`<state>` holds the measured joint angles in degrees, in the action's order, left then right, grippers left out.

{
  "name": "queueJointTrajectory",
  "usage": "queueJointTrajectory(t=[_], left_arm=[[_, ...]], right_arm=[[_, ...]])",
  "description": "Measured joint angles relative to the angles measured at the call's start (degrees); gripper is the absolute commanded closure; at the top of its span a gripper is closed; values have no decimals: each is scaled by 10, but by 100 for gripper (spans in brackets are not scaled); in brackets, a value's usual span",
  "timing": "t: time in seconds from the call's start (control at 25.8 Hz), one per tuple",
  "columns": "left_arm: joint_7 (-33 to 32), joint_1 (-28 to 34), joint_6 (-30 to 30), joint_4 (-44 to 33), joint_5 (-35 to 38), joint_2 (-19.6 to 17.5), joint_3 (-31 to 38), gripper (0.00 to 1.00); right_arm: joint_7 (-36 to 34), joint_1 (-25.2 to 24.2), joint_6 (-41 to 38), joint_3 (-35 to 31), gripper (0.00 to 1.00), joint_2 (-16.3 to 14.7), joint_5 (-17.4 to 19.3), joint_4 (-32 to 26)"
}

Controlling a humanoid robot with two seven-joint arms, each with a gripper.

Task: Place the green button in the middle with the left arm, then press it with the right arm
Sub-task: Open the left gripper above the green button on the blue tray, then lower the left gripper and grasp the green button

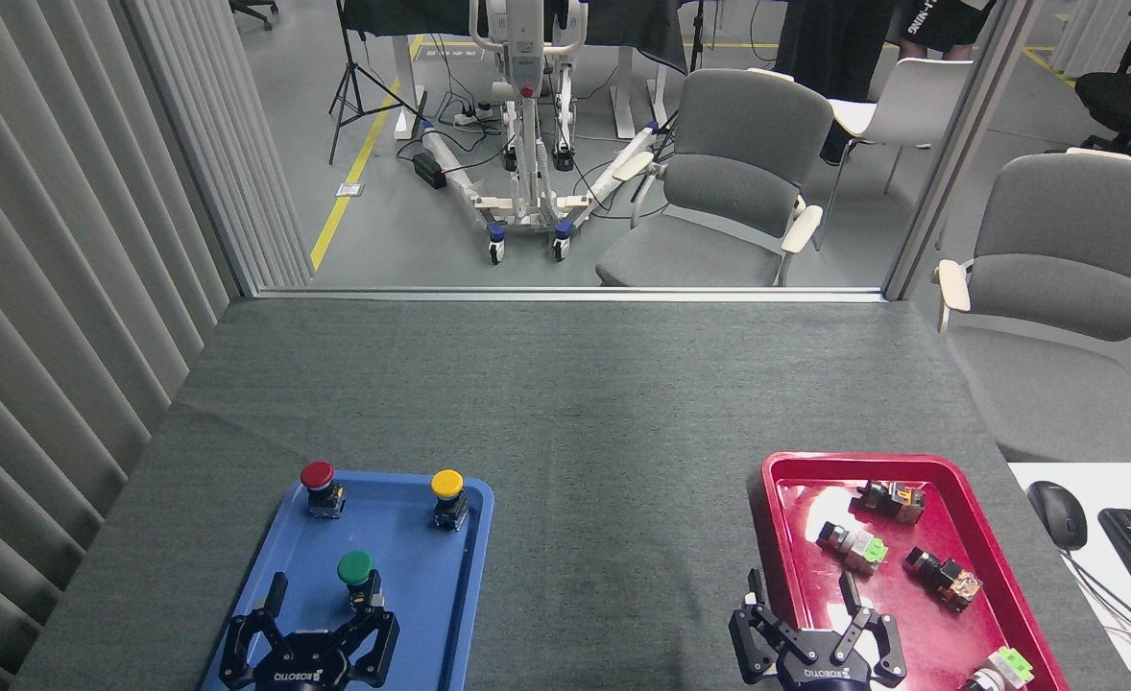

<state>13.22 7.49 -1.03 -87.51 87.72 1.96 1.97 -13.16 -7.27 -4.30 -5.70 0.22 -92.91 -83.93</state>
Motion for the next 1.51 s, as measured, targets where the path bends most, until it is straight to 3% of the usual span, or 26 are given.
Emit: queueJointTrajectory(t=[0.62,1.36,1.51], left_arm=[[0,3,-50,-17,-4,-6,0,0],[2,6,-48,-16,-8,-8,7,0],[5,7,-39,-13,-10,-14,6,0]], right_arm=[[-24,20,-3,-3,0,0,5,19],[-23,25,0,-3,0,5,5,22],[-23,27,0,-6,0,10,-12,25]])
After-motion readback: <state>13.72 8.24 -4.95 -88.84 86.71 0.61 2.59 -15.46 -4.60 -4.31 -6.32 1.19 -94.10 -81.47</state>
